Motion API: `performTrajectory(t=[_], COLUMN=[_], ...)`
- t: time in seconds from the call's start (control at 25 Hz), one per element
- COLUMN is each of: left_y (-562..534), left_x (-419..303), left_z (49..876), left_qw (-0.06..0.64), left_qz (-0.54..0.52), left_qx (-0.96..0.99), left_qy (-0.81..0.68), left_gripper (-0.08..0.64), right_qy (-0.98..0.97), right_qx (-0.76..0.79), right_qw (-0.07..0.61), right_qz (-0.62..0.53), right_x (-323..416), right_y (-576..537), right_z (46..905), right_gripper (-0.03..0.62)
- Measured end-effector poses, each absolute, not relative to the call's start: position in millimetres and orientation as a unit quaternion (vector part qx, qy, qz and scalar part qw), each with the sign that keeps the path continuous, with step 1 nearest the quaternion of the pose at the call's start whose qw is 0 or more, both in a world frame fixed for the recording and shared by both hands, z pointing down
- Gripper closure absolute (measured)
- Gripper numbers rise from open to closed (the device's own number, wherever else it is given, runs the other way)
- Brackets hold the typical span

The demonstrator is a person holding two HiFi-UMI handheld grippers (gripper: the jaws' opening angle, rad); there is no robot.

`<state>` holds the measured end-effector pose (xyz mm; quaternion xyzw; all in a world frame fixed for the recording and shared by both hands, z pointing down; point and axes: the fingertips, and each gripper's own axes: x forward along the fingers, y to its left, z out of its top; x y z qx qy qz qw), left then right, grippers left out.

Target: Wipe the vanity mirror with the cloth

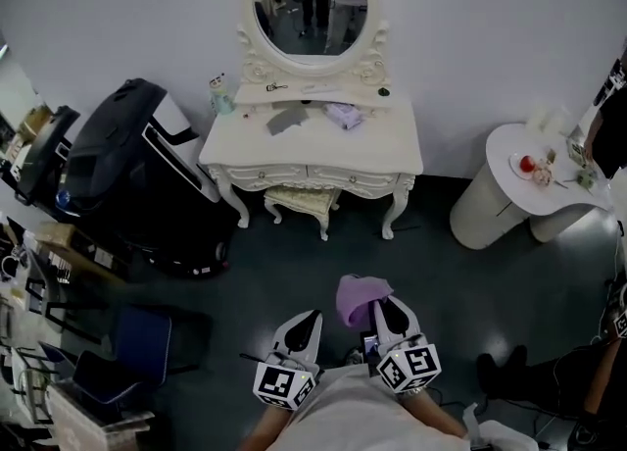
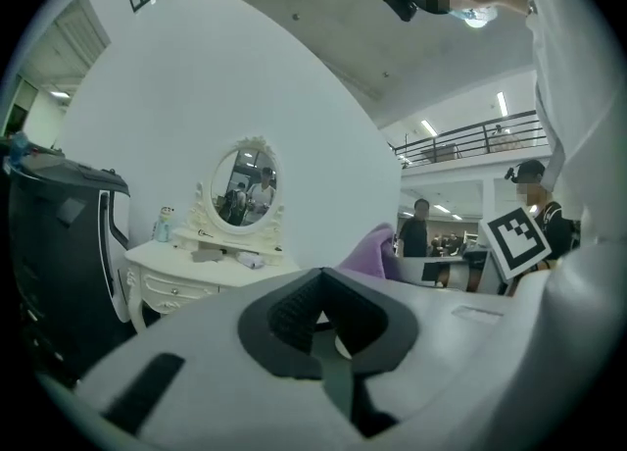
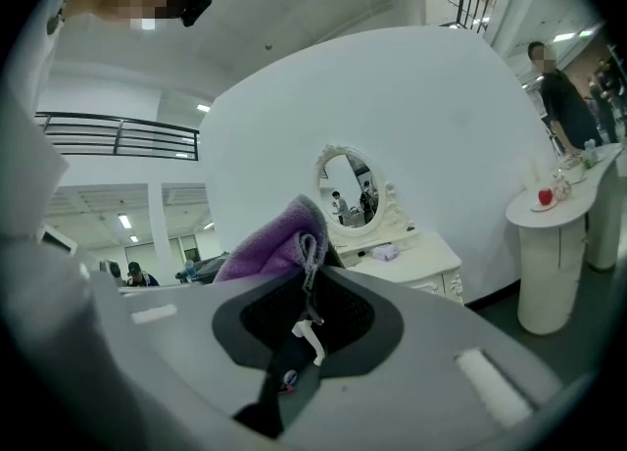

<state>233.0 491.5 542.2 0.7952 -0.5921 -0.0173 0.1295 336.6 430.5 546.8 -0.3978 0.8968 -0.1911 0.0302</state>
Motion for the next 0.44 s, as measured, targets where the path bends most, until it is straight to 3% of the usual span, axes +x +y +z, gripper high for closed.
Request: performTrajectory(t=[0.44], left_y=[544.3], left_x=[240.3], left_z=[532.3], left_qw=[0.122], left_qz=[-0.022], left_qx=[0.826], left_qy=[-0.549], left_gripper=[0.560], right_qy=[0.875], right_qx=[-0.447], right_qw=[0.046], right_qz=[-0.181], right_x=[347.5], right_y=[470.3], right_z=[534.4], right_gripper=[0.543])
